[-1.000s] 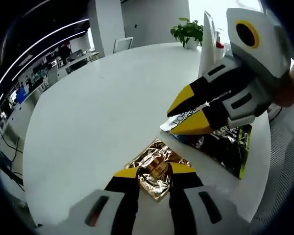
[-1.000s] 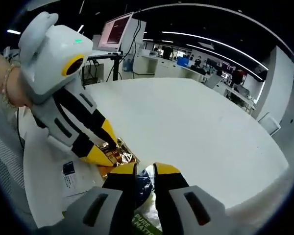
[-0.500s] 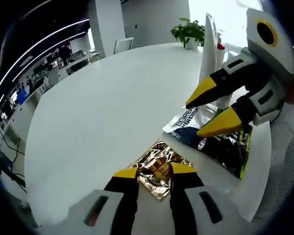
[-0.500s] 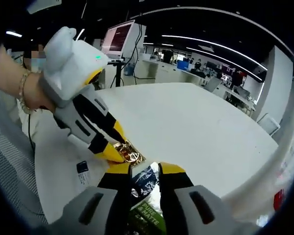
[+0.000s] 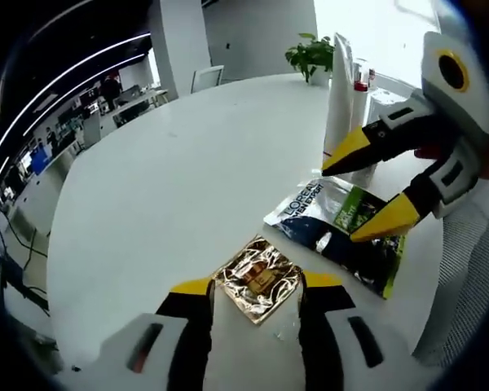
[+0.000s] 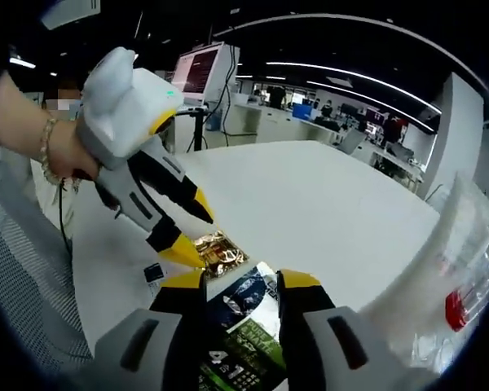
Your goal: Arrange the skincare products in the storage area until every visible bottle or jar stands upright without overlapping.
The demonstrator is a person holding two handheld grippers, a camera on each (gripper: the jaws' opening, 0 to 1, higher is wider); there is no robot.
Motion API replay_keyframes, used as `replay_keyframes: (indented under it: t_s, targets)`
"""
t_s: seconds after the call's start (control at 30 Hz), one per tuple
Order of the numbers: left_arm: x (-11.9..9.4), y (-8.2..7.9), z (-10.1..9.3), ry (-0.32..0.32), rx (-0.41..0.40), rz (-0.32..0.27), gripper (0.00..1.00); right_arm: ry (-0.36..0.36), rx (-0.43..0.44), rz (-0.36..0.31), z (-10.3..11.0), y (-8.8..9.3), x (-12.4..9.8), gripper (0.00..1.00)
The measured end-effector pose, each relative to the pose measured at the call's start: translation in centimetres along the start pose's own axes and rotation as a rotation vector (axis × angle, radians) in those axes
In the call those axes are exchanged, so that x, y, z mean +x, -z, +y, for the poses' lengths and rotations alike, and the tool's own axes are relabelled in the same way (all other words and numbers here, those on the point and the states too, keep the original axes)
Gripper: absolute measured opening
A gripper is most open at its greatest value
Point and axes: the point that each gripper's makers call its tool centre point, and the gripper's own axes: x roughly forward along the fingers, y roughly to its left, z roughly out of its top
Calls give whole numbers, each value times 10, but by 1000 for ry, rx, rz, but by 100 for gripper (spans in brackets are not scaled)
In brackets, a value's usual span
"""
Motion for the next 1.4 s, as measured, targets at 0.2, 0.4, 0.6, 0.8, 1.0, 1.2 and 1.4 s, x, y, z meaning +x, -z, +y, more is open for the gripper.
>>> replay_keyframes:
  t_s: [0.2, 0.4, 0.6, 0.8, 1.0, 1.2, 1.4]
  targets:
    - [-18, 0, -7, -8, 1, -6, 49, 61, -8, -51, -5, -14, -33, 45]
    - [-37, -3, -14, -19, -20, -16, 58, 115, 19, -96, -11, -21, -65, 60]
    - [-60, -15, -19, -23, -111, -71, 69, 196, 82, -111, -29, -13, -98, 79]
    - [-77, -10, -29, -10, -161, -94, 82, 242, 172, -116, -47, -1, -128, 89]
    - [-95, 4, -39, 7, -196, -107, 96, 281, 257, -141, -65, 8, -155, 100]
    - [-114, 8, -45, 11, -243, -136, 99, 308, 295, -136, -75, 22, -173, 100]
    - [-134, 4, -38, -31, -267, -183, 96, 321, 314, -115, -72, 31, -176, 100]
